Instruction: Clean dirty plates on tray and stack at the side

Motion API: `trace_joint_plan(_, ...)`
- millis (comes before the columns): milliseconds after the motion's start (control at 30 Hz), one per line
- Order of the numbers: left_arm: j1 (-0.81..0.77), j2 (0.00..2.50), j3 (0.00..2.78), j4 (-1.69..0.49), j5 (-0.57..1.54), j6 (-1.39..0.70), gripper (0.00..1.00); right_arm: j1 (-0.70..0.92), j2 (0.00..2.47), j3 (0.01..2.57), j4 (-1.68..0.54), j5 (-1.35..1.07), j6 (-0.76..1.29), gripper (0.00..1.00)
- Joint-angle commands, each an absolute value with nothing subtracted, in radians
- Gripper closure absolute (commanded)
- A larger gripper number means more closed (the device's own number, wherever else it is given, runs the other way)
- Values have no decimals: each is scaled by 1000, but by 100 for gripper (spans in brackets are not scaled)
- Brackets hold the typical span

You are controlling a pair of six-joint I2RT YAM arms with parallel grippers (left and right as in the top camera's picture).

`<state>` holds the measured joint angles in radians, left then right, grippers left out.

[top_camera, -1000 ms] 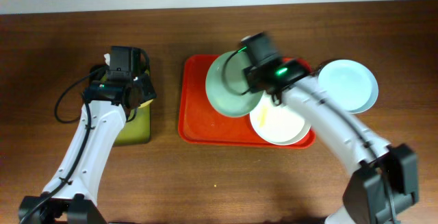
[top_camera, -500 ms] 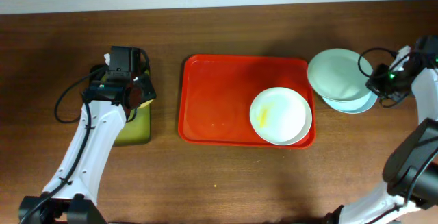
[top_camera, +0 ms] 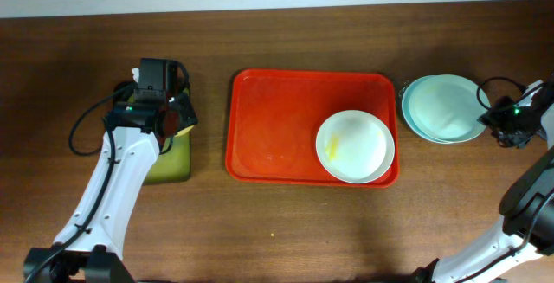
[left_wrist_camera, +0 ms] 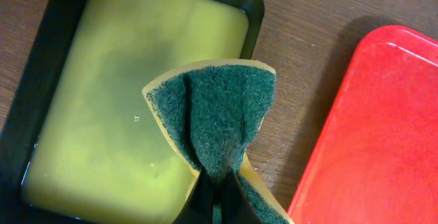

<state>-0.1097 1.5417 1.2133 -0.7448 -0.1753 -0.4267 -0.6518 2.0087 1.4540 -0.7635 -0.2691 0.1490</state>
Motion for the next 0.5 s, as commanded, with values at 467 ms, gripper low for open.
trace_joint_plan(467, -109, 1533, 1211, -741, -179, -421, 100, -418, 1749, 1459, -808, -168, 194, 39)
